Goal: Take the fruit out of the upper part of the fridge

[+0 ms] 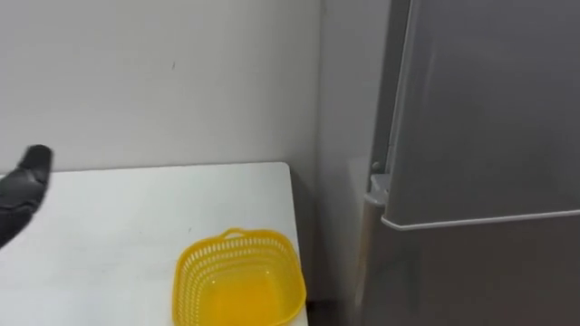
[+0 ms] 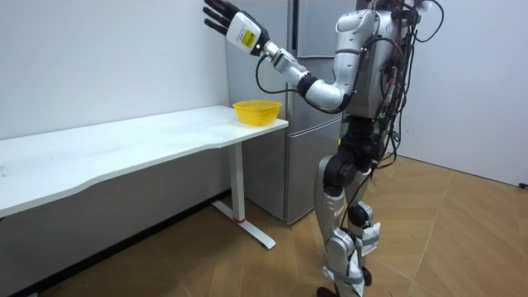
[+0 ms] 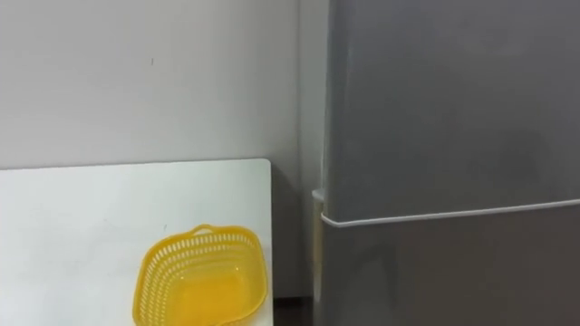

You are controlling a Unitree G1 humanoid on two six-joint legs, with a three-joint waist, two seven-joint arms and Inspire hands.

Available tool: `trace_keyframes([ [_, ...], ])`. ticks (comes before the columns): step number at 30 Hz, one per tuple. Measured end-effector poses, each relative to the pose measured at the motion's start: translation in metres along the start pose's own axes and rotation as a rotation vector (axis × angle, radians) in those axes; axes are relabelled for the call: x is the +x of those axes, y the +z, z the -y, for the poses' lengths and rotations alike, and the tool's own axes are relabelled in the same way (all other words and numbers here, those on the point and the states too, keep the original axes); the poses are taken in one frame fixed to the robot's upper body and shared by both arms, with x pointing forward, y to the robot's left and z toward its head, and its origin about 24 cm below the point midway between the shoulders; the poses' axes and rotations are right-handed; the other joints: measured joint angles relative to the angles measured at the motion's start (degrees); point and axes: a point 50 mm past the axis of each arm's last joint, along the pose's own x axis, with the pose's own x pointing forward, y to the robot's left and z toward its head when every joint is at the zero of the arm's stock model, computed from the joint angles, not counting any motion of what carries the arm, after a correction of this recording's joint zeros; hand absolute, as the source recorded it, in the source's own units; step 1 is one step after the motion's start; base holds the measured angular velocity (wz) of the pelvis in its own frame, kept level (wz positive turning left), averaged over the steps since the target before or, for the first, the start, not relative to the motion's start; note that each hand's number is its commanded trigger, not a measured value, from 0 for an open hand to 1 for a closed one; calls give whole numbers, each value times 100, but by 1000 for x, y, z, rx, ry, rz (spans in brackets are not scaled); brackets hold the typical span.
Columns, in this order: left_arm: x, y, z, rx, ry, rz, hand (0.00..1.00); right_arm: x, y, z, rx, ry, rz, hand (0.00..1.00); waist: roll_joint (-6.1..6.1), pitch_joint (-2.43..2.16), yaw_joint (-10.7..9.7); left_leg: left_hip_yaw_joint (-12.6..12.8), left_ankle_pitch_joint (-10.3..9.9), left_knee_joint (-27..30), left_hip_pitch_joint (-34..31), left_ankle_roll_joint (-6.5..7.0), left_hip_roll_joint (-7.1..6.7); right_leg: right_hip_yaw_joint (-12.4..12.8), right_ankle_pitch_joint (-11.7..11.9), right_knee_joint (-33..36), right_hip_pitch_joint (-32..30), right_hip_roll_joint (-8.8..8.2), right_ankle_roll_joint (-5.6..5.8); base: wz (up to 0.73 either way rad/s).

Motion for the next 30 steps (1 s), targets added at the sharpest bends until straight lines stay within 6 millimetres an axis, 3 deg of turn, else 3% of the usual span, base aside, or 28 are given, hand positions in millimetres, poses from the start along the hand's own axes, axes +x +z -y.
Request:
trace_keyframes([
  [12,-10,-6,48,-348,-428,-160,0,1,1,-1,0,29,-20,0,39,-10,-324,126,0,8,-4,-1,21,69,8,64,-90,11,-11,-4],
  [19,-9,-3,62,-371,-570,-155,0,-1,-11,1,-89,29,-75,0,53,-9,-320,145,0,9,-3,-1,18,69,8,95,-98,5,-11,-1],
  [30,-11,-4,76,-381,-717,-186,0,-1,-16,-1,-277,75,-147,0,203,-26,-335,143,1,52,-5,-1,15,117,7,108,-93,6,-12,0],
])
